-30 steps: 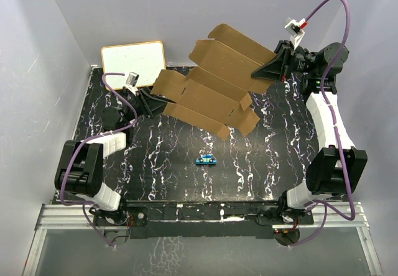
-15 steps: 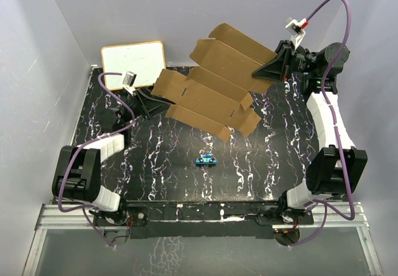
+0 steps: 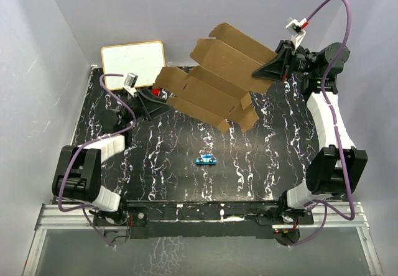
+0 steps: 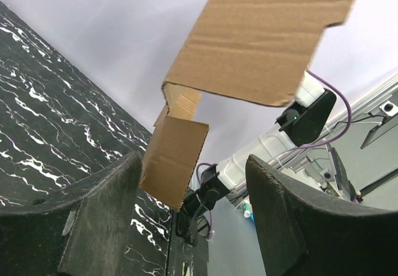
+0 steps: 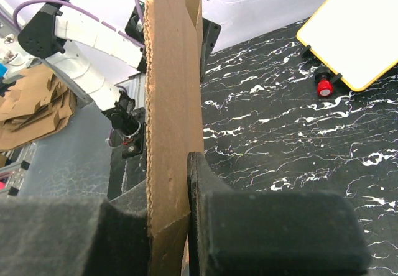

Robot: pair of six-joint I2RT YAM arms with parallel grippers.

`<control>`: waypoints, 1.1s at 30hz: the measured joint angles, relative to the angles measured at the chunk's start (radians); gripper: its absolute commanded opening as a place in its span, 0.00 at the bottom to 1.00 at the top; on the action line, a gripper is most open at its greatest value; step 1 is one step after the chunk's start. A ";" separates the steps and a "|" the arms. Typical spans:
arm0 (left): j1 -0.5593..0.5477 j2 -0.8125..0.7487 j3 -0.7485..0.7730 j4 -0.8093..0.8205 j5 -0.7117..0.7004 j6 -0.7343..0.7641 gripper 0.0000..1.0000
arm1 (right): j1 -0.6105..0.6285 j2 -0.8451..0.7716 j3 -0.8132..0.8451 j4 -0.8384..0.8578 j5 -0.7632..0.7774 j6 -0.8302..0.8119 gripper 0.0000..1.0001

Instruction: Fold the paper box

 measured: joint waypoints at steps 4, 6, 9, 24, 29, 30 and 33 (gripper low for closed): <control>-0.001 0.003 -0.008 -0.001 0.000 0.002 0.64 | 0.000 0.000 0.000 0.000 0.000 0.000 0.08; 0.001 0.003 -0.008 0.000 -0.002 0.005 0.63 | 0.000 0.000 0.000 0.000 0.000 0.000 0.08; 0.010 -0.004 -0.008 -0.003 -0.012 0.029 0.62 | 0.000 0.000 0.000 0.000 0.000 -0.001 0.08; 0.019 -0.344 -0.019 -0.574 -0.188 0.540 0.36 | -0.001 0.007 -0.009 0.000 0.006 -0.005 0.08; 0.019 -0.346 -0.019 -0.703 -0.256 0.603 0.24 | -0.001 0.007 -0.020 0.000 0.009 -0.006 0.08; 0.019 -0.347 -0.019 -0.717 -0.267 0.609 0.23 | -0.001 0.007 -0.020 0.000 0.011 -0.007 0.08; 0.022 -0.349 -0.019 -0.743 -0.299 0.613 0.20 | -0.001 0.007 -0.020 0.001 0.011 -0.009 0.08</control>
